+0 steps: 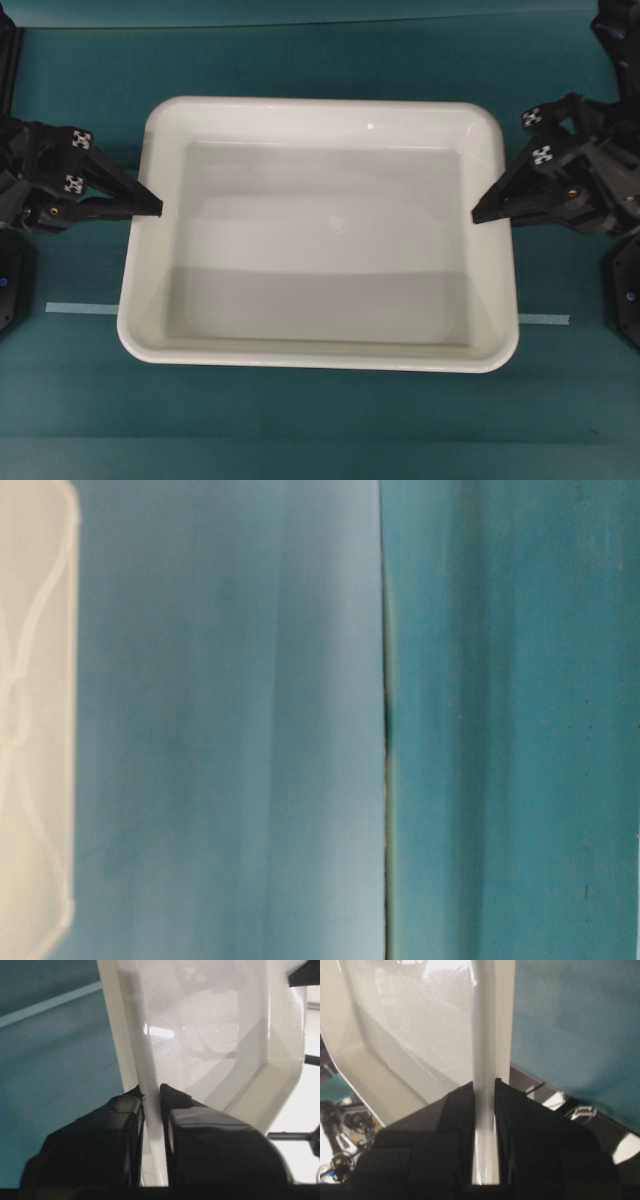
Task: Lift the white case with both hands.
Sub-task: 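Raise both grippers together, lifting the tray off the table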
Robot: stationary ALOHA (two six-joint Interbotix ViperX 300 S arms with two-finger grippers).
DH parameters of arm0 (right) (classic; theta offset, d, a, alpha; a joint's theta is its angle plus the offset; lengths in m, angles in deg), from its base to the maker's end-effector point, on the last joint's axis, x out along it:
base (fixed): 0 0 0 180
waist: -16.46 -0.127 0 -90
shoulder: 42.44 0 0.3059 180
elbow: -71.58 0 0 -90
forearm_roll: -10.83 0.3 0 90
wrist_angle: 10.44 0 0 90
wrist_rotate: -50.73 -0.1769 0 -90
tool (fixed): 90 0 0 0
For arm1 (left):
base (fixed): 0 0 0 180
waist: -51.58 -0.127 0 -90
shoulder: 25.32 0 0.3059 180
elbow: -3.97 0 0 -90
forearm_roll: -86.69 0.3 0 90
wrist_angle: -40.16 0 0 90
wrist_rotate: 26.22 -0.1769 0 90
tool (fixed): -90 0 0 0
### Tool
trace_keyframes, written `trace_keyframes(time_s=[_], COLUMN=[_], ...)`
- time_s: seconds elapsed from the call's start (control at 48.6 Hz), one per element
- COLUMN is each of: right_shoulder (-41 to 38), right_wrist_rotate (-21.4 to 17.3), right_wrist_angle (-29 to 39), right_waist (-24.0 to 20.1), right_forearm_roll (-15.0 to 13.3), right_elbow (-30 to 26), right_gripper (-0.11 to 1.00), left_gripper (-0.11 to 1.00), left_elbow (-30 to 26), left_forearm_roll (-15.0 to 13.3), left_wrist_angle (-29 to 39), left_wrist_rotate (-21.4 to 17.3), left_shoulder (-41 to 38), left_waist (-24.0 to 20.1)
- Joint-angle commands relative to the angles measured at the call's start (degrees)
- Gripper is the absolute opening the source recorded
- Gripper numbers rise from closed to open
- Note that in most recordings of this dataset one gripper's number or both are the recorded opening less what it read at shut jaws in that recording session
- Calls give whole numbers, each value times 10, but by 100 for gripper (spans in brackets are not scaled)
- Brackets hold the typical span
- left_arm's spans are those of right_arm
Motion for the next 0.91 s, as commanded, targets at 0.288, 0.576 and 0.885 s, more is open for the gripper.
trace_keyframes(time_s=[0.288, 0.576, 0.885], right_shoulder=[-18, -22, -18], right_wrist_rotate=[-48, -44, -37], right_wrist_angle=[95, 95, 83], right_waist=[2, 2, 2], right_forearm_roll=[-29, -31, -31], right_elbow=[-143, -140, -127], right_gripper=[10, 10, 10], left_gripper=[9, 9, 9], left_elbow=[-113, -133, -130], left_forearm_roll=[3, 2, 2], left_wrist_angle=[54, 47, 44], left_wrist_rotate=[-5, -11, -11], left_shoulder=[-25, -42, -44], left_waist=[4, 4, 4])
